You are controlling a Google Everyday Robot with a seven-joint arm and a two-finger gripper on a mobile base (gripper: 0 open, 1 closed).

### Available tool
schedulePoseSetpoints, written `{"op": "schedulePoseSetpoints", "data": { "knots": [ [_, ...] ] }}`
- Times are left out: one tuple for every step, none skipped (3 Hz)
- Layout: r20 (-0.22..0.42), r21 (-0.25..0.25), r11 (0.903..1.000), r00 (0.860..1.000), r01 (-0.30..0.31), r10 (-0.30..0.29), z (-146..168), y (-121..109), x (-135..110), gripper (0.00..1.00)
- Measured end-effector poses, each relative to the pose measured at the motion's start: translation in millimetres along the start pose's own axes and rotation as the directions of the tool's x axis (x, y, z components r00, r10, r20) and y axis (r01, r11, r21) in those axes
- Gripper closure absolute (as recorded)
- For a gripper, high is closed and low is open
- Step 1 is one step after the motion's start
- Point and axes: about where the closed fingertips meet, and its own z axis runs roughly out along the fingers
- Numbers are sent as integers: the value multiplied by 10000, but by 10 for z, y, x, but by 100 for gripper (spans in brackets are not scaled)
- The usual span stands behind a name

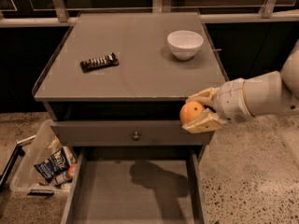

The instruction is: Place orange into middle drawer

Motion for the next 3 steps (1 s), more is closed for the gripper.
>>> {"op": "schedulePoseSetpoints", "data": {
  "knots": [
    [-1, -1, 10000, 10000, -1, 1, 1, 0, 1, 100],
    [-183, -236, 9994, 9995, -245, 240, 228, 28, 115, 100],
    [-273, -448, 9939, 9947, -1004, 993, 579, 177, 545, 100]
  ]
}}
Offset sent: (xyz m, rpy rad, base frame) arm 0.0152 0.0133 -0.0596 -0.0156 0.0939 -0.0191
